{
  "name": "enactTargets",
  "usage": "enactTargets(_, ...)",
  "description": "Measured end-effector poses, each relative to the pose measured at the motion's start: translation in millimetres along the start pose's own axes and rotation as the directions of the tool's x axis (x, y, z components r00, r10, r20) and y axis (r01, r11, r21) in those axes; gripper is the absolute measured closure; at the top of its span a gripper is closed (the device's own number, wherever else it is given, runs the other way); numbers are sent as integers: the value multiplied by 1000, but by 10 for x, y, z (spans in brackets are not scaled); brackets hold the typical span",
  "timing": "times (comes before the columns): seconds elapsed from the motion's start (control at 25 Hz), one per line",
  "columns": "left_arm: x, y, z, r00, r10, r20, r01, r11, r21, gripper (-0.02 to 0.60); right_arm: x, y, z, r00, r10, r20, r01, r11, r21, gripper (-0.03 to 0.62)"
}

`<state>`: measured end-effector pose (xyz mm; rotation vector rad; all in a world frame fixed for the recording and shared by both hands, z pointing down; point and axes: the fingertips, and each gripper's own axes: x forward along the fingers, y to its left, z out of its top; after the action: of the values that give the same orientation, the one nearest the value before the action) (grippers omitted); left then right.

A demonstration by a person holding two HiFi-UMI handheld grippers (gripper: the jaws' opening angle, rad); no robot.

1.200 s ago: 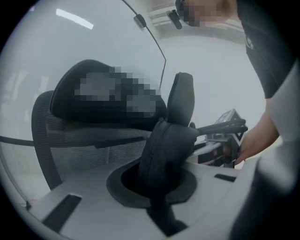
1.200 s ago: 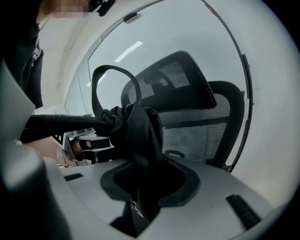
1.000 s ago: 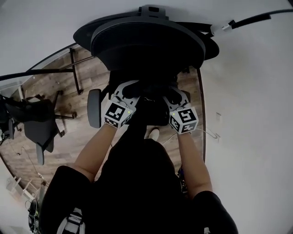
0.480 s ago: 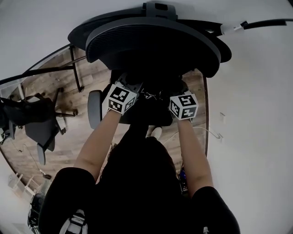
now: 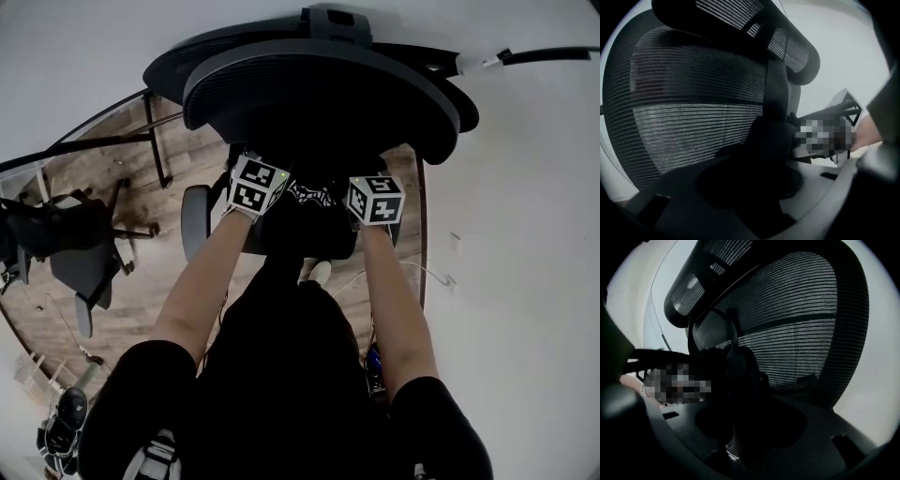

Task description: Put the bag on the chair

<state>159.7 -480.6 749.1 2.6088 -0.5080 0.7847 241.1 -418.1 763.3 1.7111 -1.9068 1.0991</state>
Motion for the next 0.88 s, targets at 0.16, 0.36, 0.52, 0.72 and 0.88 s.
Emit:
enactTargets(0.16, -90, 53, -156, 999, 16, -37, -14, 999, 34, 329, -24, -37, -75, 1000, -22, -22, 22, 1000, -1, 366)
enactTargets(0.36, -319, 116, -293, 998, 49, -35, -48, 998, 29, 272, -95, 24, -88, 999, -33, -27, 33, 999, 8, 278)
enactTargets(0.52, -541, 116, -304, 996, 93, -14, -93, 996, 1, 259, -231, 56, -102, 999, -32, -24, 32, 999, -13, 266)
enactTargets(0.72, -974, -60, -222, 991, 129, 28, -129, 992, -16, 258, -585, 140, -189, 1000, -21, -6, 20, 999, -28, 264)
enactTargets(0.88, -1356, -424, -95, 986, 138, 92, -135, 990, -40, 259, -984, 306, -251, 999, 15, 39, -12, 998, -61, 264)
